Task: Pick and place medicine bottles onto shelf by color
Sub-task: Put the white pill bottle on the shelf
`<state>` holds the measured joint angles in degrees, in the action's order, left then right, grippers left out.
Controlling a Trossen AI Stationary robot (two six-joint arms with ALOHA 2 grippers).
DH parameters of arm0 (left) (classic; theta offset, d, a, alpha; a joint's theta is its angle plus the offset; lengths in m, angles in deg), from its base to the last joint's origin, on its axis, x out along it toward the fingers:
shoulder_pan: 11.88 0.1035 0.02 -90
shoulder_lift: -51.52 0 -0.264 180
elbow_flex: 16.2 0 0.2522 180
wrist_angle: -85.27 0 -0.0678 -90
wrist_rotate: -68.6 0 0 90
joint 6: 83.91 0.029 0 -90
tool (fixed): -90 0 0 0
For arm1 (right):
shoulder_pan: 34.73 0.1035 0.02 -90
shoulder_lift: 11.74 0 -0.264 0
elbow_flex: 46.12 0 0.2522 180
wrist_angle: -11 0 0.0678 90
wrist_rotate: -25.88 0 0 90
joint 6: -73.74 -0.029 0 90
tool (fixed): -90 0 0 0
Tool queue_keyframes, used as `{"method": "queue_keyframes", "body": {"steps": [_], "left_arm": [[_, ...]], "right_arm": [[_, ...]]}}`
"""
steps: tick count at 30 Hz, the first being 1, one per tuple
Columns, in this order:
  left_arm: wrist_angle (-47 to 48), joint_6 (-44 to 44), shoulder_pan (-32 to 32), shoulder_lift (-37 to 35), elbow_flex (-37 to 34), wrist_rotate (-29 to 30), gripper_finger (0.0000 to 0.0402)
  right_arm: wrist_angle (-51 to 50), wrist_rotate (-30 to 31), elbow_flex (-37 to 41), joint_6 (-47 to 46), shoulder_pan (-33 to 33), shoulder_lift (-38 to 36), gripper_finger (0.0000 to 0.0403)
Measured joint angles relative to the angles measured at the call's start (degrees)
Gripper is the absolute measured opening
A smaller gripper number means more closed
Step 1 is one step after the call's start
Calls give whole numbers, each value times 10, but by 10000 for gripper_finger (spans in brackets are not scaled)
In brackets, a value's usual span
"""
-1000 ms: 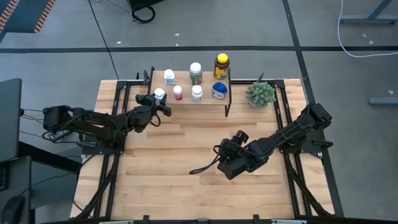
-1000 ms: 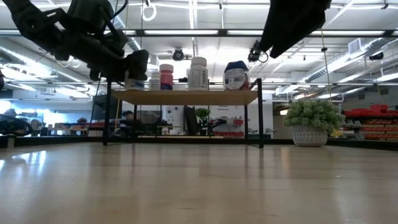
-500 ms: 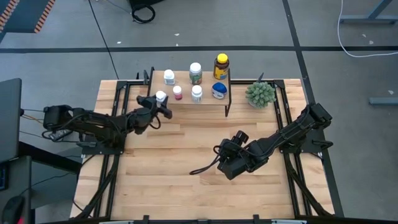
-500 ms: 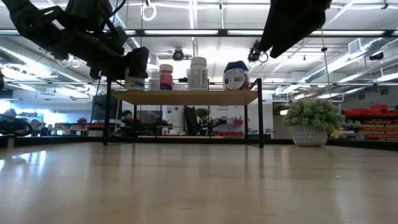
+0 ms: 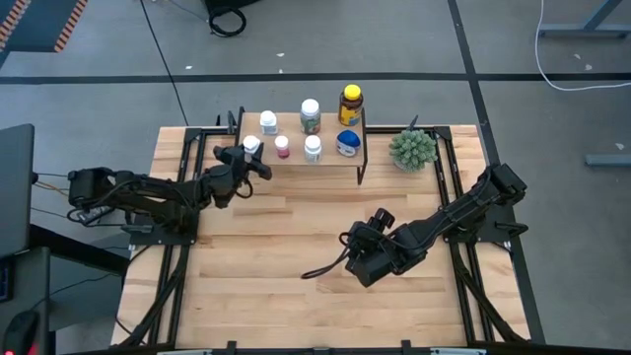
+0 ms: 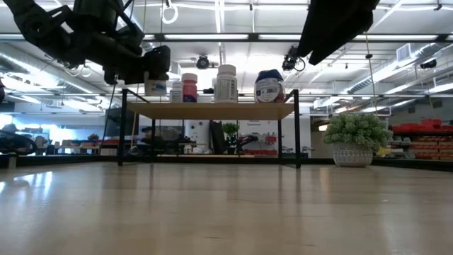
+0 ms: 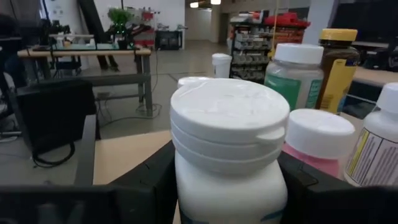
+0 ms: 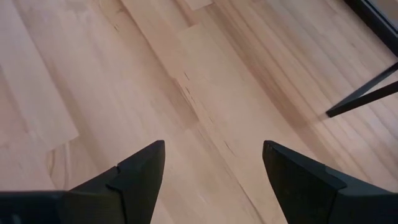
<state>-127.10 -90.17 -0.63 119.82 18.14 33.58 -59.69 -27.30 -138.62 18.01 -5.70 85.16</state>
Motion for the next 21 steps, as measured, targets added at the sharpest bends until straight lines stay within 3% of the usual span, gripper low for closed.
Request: {"method": "queue_keyframes", "body": {"steps": [13,21], "left_arm": [[34,16,16,0,21,-1,184],[71,6,40,0,21,-36,196]], "right_arm": [[0,0,0,-4,4,0,277],[0,2,0,-3,4,0,277]]}}
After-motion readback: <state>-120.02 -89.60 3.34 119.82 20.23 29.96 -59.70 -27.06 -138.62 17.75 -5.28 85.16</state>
